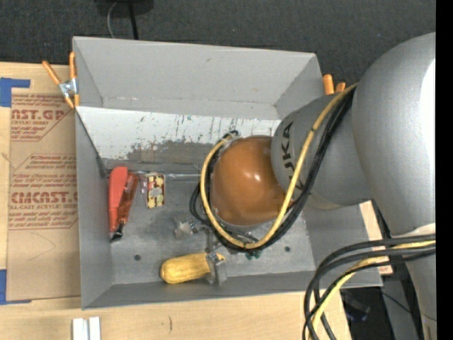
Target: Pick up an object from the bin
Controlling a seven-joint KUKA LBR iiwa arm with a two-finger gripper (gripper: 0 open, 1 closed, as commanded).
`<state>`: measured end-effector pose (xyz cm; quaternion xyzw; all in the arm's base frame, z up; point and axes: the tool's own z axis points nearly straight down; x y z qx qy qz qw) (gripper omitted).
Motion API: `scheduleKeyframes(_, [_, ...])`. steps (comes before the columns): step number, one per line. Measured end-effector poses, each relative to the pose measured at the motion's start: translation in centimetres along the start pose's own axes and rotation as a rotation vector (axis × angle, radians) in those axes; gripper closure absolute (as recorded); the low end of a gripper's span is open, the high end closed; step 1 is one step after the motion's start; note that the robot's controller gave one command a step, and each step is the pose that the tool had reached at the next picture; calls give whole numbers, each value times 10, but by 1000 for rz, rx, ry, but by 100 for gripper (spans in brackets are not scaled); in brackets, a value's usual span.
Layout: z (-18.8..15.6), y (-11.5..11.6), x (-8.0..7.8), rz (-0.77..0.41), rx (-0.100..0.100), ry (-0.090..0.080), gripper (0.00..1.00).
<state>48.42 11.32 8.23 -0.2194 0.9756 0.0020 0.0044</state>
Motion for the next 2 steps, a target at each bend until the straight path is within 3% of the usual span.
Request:
scheduleKeyframes(1, [13, 23, -16, -133, -1, 4, 100])
scheduleKeyframes(2, [13, 22, -16, -130, -1, 6, 100])
